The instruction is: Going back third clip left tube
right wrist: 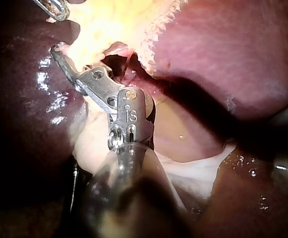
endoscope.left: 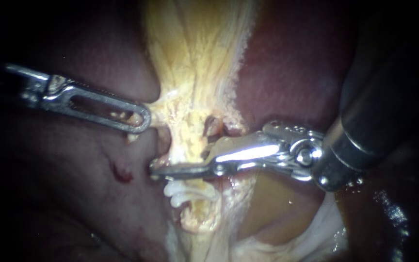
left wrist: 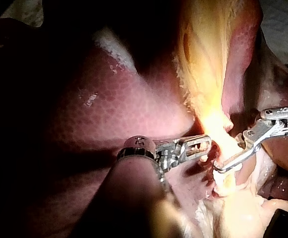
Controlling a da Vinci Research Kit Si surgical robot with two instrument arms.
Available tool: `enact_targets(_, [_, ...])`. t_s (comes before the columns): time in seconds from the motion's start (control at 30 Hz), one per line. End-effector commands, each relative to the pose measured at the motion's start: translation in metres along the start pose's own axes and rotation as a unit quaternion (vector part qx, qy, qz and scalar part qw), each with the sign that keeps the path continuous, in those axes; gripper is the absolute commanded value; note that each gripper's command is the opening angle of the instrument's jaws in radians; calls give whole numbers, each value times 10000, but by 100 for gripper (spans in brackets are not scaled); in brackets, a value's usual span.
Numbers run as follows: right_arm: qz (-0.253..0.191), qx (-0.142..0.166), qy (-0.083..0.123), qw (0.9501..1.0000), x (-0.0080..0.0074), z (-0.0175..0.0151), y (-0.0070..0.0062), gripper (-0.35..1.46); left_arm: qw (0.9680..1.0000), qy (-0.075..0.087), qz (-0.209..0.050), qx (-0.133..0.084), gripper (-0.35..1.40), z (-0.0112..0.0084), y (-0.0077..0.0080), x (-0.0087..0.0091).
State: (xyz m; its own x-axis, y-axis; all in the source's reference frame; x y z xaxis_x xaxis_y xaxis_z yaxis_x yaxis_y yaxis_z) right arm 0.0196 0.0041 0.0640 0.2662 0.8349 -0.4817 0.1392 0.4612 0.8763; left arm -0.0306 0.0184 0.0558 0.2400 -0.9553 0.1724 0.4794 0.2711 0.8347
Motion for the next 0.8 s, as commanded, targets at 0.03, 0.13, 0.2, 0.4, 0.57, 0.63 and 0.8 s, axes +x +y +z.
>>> enact_targets(0.03, [22, -4, 10, 10000, 0, 0, 0, -35, 10000, 6, 2, 0, -35, 0, 0, 0])
enact_targets(0.13, [110, -11, 32, 9999, 0, -2, -1, -35, 10000, 5, 0, -1, -35, -1, -1, 1])
enact_targets(0.2, [168, -23, 38, 9998, -1, -3, -1, -35, 10000, 5, -1, -1, -35, -1, -2, 1])
enact_targets(0.4, [162, -47, 124, 9998, -3, -5, -4, 25, 10000, 6, -2, 1, -35, -2, -2, 0])
enact_targets(0.57, [170, -166, 205, 9995, -3, -4, -3, 43, 10000, 7, -2, 1, -35, -2, -2, 0])
enact_targets(0.63, [91, -183, 286, 9994, -3, -3, -3, 46, 10000, 6, -2, 0, -35, -2, -2, 0])
enact_targets(0.8, [-415, -410, 339, 9977, -8, 0, 0, 49, 10000, 6, -3, 0, -35, -2, -2, 0])
